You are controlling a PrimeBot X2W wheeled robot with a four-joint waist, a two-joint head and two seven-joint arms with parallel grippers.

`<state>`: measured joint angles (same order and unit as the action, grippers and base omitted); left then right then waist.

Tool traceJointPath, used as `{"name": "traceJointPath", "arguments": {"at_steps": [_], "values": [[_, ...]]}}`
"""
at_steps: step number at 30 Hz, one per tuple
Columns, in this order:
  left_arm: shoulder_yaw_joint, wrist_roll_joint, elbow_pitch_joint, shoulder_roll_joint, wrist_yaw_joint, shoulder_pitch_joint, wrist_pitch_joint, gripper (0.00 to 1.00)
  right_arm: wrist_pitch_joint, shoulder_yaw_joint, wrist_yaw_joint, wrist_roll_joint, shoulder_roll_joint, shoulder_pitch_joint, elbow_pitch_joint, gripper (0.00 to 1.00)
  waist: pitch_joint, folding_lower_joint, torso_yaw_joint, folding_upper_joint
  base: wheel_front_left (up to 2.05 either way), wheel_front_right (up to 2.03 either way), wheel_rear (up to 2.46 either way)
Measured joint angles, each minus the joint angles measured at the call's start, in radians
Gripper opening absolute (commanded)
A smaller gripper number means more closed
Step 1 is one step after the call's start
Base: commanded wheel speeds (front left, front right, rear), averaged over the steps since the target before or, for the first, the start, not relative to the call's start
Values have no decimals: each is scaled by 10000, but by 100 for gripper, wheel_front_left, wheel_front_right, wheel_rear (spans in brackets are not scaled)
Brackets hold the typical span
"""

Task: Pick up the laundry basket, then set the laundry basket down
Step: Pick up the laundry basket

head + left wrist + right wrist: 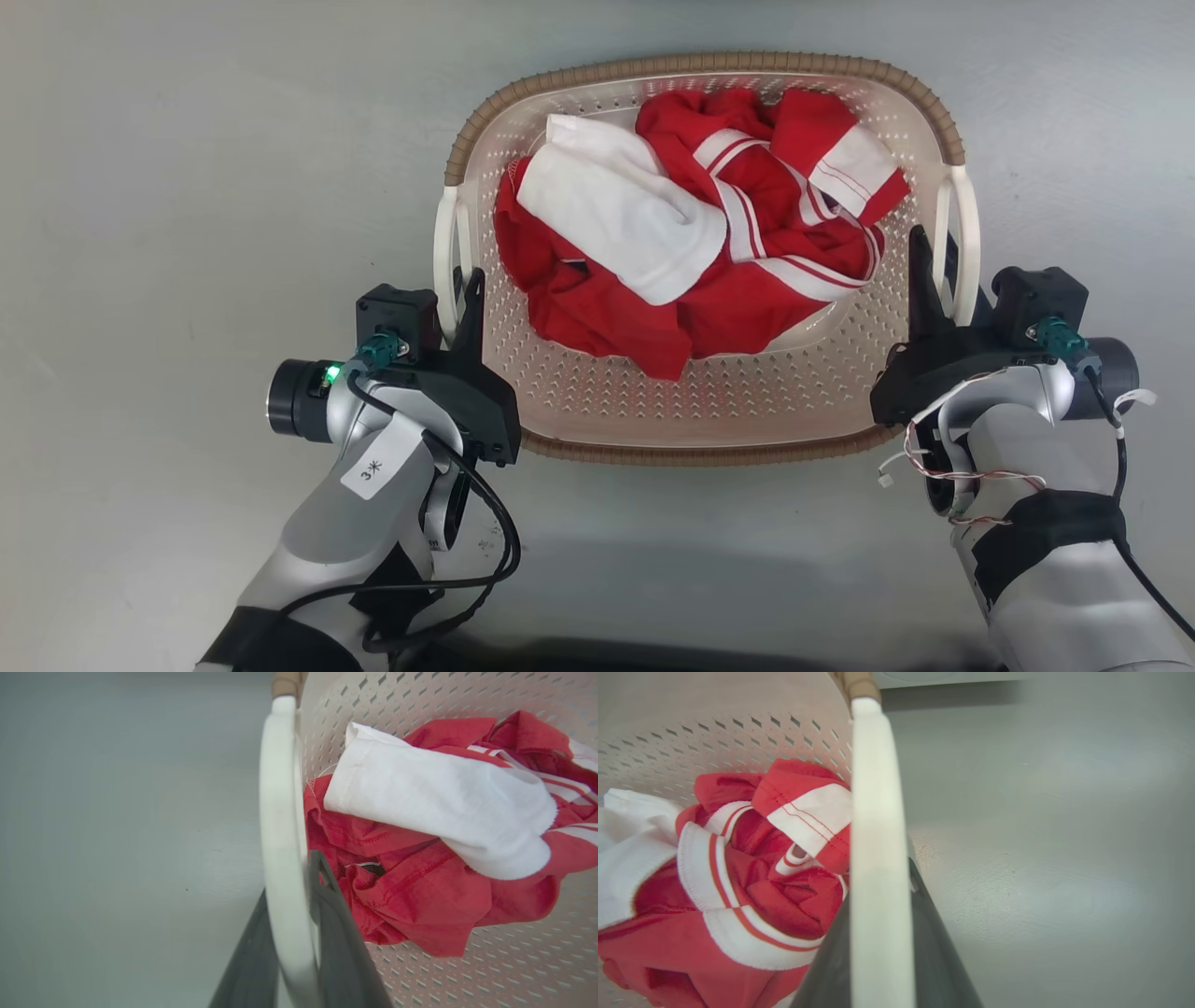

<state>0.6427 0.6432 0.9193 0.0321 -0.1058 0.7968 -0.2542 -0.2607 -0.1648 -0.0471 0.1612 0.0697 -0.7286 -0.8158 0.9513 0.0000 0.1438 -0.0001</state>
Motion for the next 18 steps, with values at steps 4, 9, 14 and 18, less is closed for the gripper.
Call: {"name": "traceJointPath", "arguments": {"at_steps": [4, 9, 14, 18], "values": [[138, 295, 176, -35, 2, 9, 2, 0, 13, -12, -2, 192, -12, -1, -274, 0, -168, 1, -12, 2, 0, 0, 0], [213, 458, 431, -58, 6, 7, 4, 0, 38, -138, -67, 414, -63, 9, -466, 0, -458, 1, -32, 1, 0, 0, 0], [391, 610, 629, -56, 6, -15, 6, 0, 38, -443, -146, 884, -61, 53, -679, 0, -848, 0, -48, 1, 0, 0, 0], [523, 892, 704, -50, 6, -51, 6, 0, 38, -709, -232, 1175, -58, 99, -840, 0, -1232, 1, -71, 1, 0, 0, 0]]}}
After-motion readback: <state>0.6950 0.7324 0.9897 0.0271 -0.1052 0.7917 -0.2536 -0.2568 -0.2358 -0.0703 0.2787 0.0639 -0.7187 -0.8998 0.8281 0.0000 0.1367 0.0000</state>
